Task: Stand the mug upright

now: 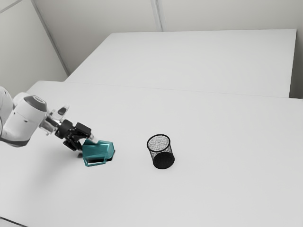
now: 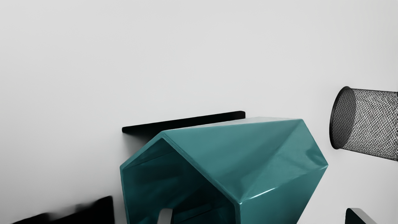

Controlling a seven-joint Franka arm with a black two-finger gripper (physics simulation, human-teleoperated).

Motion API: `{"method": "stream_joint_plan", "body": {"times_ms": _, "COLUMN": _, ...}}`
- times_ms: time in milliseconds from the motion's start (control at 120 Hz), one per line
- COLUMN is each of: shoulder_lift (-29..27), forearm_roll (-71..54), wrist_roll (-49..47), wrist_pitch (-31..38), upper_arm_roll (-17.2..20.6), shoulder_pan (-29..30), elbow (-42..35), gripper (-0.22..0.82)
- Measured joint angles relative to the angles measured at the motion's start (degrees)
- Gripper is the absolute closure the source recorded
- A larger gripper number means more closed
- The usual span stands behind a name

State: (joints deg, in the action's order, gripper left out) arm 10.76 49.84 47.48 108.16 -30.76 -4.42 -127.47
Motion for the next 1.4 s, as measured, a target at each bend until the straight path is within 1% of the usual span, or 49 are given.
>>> {"method": "stream_joint_plan", "body": {"times_ms": 175, "shoulder_lift": 0.1, "forearm_roll": 1.8, "wrist_roll": 0.9, "wrist_pitch": -0.9, "upper_arm_roll": 0.0, "shoulder_pan": 0.0, "elbow": -0.5, "gripper": 0.0}}
{"method": "stream_joint_plan", "body": {"times_ms": 242, "shoulder_lift": 0.1, "forearm_roll": 2.2, "wrist_roll": 1.3, "wrist_pitch": -1.2, "upper_arm_roll": 0.0, "shoulder_pan": 0.0, "elbow": -0.6, "gripper": 0.02}}
{"method": "stream_joint_plan", "body": {"times_ms": 525, "shoulder_lift": 0.1, "forearm_roll": 3.0, "wrist_roll": 2.2, "wrist_pitch": -1.6, "upper_arm_roll": 0.0, "shoulder_pan": 0.0, "elbow": -0.6, "gripper": 0.25}}
{"method": "stream_joint_plan", "body": {"times_ms": 775, "shoulder_lift": -0.1, "forearm_roll": 3.5, "wrist_roll": 2.8, "wrist_pitch": -1.8, "upper_arm_roll": 0.0, "shoulder_pan": -0.1, "elbow": -0.5, "gripper": 0.42}}
{"method": "stream_joint_plan", "body": {"times_ms": 1208, "shoulder_lift": -0.3, "forearm_roll": 4.3, "wrist_roll": 3.2, "wrist_pitch": -1.4, "upper_arm_roll": 0.0, "shoulder_pan": -0.7, "elbow": -0.3, "gripper": 0.66}}
{"method": "stream_joint_plan", "body": {"times_ms": 1400, "shoulder_lift": -0.5, "forearm_roll": 5.1, "wrist_roll": 3.1, "wrist_pitch": -1.8, "upper_arm_roll": 0.0, "shoulder_pan": -1.0, "elbow": 0.1, "gripper": 0.72}}
